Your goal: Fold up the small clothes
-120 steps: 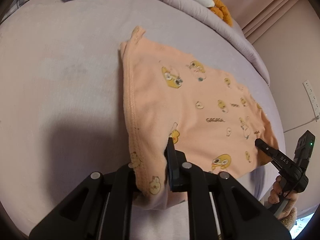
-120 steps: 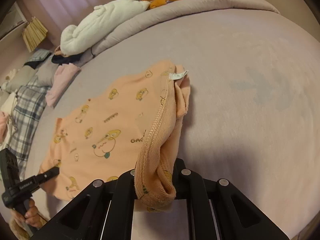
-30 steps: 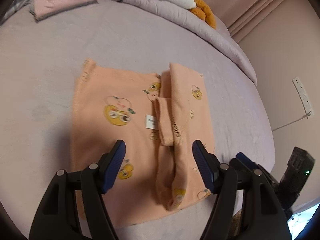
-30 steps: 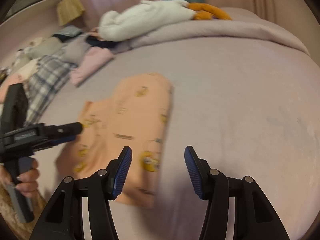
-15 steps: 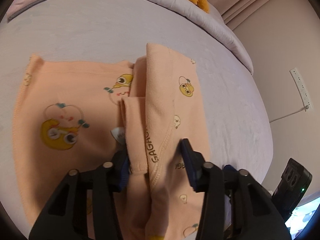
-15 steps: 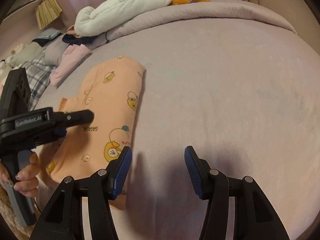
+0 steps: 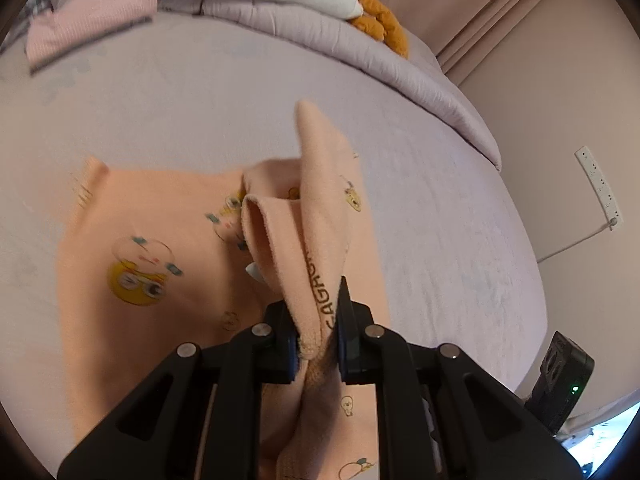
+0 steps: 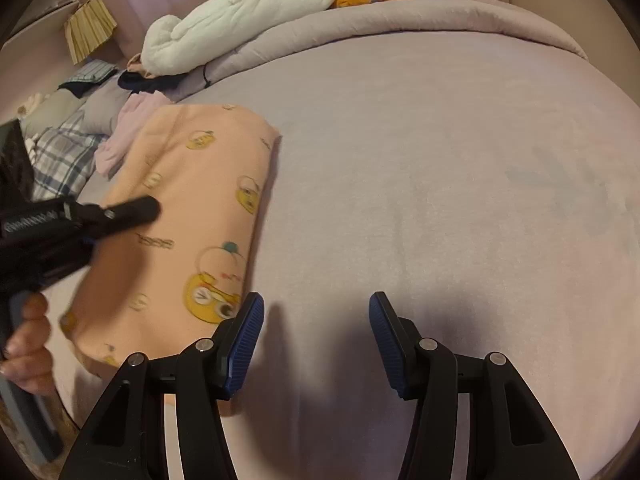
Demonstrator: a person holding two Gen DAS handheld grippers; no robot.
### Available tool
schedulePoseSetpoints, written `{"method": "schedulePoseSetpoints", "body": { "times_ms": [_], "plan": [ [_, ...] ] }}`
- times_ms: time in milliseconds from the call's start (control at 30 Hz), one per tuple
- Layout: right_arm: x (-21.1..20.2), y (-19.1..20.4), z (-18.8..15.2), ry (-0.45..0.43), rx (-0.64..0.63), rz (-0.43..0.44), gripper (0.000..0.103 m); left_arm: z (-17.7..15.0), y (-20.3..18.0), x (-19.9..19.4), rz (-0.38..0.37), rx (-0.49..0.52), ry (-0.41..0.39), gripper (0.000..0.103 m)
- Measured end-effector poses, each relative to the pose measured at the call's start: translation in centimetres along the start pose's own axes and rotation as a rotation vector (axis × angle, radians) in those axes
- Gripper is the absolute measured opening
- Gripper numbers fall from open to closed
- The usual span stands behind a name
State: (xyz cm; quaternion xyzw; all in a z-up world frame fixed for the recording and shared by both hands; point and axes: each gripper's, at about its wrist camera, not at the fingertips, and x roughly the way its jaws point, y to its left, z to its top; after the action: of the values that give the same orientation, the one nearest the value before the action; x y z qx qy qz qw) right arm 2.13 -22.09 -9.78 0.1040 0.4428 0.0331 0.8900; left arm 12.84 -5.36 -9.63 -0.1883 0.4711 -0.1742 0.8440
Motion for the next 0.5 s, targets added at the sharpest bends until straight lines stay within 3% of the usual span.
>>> {"method": "schedulePoseSetpoints", "body": {
  "times_ms": [267, 500],
  "plan": [
    [0.0, 0.4, 0.3, -0.007, -0.010, 0.002, 0.054, 0.8, 0.9, -3.9, 0.092, 0.058, -0.084, 0.014],
    [0.3, 0.8, 0.4, -0.004, -0.034, 0.004, 0.054, 0.8, 3.9, -4.8, 0.150, 0.011, -0.089, 0.014]
  ]
}}
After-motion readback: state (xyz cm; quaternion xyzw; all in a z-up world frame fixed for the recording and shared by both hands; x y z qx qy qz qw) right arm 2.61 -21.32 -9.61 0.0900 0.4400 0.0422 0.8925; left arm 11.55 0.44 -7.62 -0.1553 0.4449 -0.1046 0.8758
